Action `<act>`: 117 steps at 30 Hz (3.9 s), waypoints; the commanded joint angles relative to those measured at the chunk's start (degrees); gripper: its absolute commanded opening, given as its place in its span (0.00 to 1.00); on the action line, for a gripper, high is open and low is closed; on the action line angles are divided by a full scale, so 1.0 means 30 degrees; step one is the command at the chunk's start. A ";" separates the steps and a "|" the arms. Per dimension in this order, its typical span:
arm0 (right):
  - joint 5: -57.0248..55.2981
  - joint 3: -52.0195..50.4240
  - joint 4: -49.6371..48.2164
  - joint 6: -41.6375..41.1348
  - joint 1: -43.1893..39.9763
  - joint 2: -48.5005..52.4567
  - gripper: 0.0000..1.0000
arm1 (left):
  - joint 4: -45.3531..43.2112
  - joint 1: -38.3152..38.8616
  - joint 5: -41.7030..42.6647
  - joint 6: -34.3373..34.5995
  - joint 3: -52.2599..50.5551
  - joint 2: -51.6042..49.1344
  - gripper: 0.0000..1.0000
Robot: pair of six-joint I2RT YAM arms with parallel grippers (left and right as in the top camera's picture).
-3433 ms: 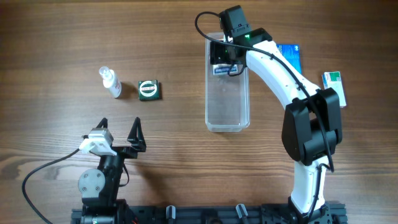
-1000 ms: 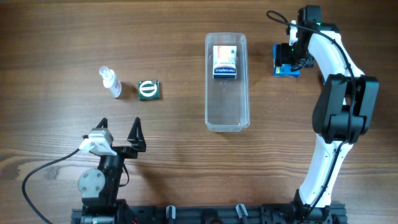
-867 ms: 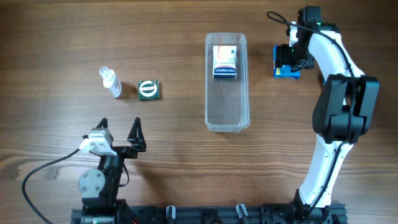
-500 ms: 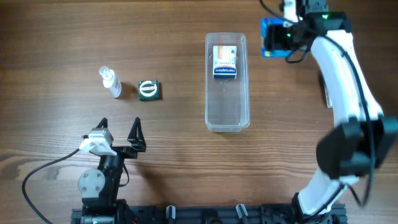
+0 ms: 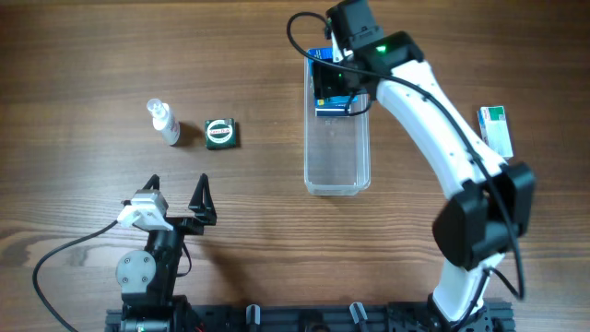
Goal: Pack container
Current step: 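Carry the blue box into the container and release it, then move the right gripper to the Panadol box and grasp it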
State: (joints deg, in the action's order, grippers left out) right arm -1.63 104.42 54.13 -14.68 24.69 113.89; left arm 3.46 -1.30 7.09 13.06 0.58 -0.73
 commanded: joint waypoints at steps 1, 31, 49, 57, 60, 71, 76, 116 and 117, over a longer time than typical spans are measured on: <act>-0.0612 0.0029 -0.0379 -0.1195 -0.0036 0.1282 0.73 | 0.0124 -0.0160 -0.0182 0.0240 -0.0087 0.0189 1.00; -0.2790 -0.0029 -0.2463 -0.2280 -0.0124 0.3162 0.79 | 0.0124 -0.0160 -0.0182 0.0240 -0.0087 0.0189 1.00; -0.1938 -0.0022 0.0000 -0.1086 -0.0168 0.0743 0.73 | 0.0124 -0.0160 -0.0182 0.0240 -0.0087 0.0189 1.00; -0.0080 -0.0022 0.2149 -0.0568 -0.0160 0.0036 0.72 | 0.0124 -0.0160 -0.0182 0.0240 -0.0087 0.0189 1.00; -0.0044 -0.0124 0.1705 -0.0444 -0.0160 0.0044 0.64 | 0.0124 -0.0160 -0.0182 0.0240 -0.0087 0.0189 1.00; -0.1989 -0.0423 0.1260 0.1333 -0.3133 -0.2499 0.71 | 0.0124 -0.0160 -0.0182 0.0240 -0.0087 0.0189 1.00; -0.1115 -0.0627 0.3781 0.5872 -0.8415 -0.2783 0.92 | 0.0124 -0.0160 -0.0182 0.0240 -0.0087 0.0189 1.00; 0.2492 -0.8677 -0.4532 1.2815 -1.6509 0.1275 0.84 | 0.0124 -0.0160 -0.0182 0.0240 -0.0087 0.0189 1.00; 0.2499 -0.8655 -0.4488 1.2815 -1.6509 0.1253 0.82 | 0.0124 -0.0160 -0.0182 0.0240 -0.0087 0.0189 1.00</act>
State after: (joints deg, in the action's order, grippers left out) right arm 5.56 78.70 40.84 25.43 -24.75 116.92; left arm 3.46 -1.30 7.09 13.06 0.60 -0.73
